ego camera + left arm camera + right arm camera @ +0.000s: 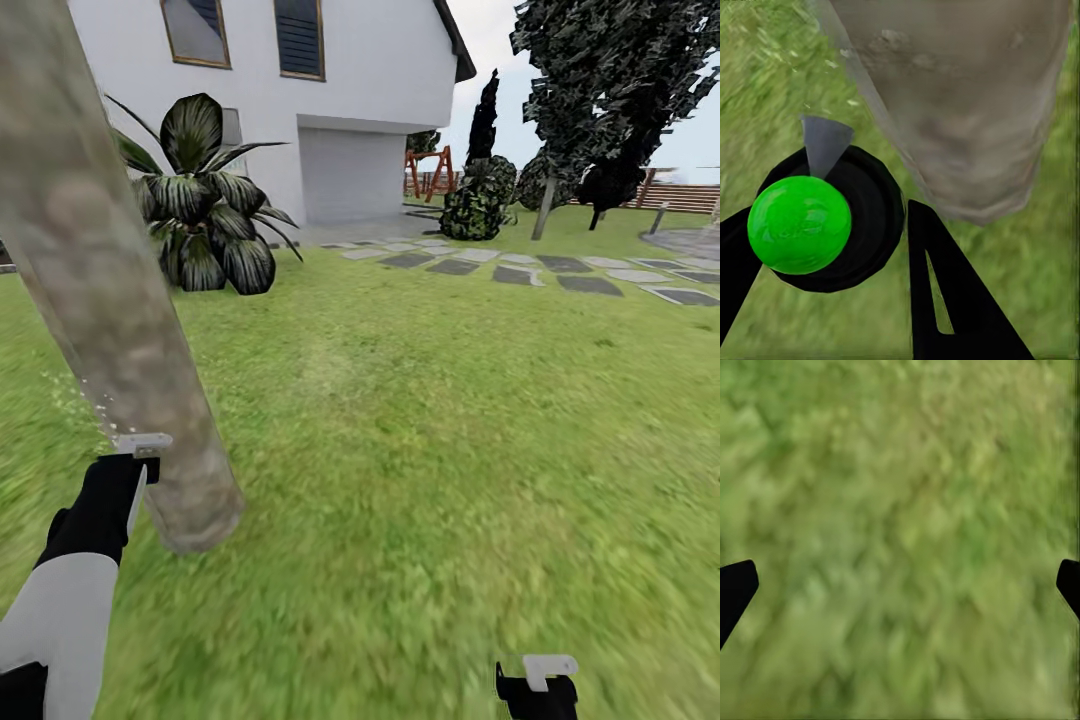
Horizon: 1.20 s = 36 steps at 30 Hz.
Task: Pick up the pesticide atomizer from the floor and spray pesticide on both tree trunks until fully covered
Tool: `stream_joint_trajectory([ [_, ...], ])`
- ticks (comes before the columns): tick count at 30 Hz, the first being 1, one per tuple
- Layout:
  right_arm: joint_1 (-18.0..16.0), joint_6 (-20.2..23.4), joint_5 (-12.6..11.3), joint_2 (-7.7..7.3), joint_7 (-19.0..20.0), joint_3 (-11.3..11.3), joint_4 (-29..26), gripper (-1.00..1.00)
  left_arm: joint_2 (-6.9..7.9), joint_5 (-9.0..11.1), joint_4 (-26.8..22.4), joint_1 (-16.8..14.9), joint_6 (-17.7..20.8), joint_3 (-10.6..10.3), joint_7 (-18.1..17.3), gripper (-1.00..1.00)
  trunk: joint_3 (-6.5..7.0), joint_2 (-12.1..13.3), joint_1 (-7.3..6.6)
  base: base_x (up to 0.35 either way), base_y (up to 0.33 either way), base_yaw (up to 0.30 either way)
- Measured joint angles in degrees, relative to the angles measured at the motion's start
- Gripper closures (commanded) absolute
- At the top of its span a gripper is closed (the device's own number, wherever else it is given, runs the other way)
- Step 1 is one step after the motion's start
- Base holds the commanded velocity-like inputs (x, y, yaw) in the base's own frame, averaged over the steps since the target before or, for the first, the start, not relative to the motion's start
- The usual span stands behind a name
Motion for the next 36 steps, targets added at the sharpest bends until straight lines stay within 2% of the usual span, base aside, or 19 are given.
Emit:
stream_joint_trajectory([
  [7,0.0,0.0,0.0,0.0,0.0,0.0,0.0,-1.0,-0.09,-0.04,-2.4,0.0,0.09,0.0,0.02,1.0,0.0,0.0,0.0,0.0,-0.273,0.03],
  [16,-0.02,-0.09,0.0,0.03,0.01,0.0,0.02,-1.0,0.38,-0.14,-2.91,-0.8,0.19,0.02,0.01,1.0,0.0,0.0,0.0,0.021,-0.262,0.262],
  [25,0.0,-0.06,0.0,0.02,0.03,-0.01,0.0,-1.0,0.93,-0.5,-2.92,-3.94,0.35,0.1,0.09,1.0,0.0,0.0,-0.03,0.308,-0.024,0.256],
  [34,0.0,0.01,0.06,0.44,0.21,0.08,0.18,-1.0,1.0,-0.62,-2.91,-3.94,0.38,0.02,0.1,1.0,0.0,0.0,-0.01,0.046,-0.023,0.01],
  [36,0.04,0.15,0.02,1.3,0.18,0.11,0.99,-1.0,1.01,-0.65,-2.89,-3.93,0.36,0.01,0.1,1.0,0.0,0.0,-0.01,0.067,-0.234,0.0],
])
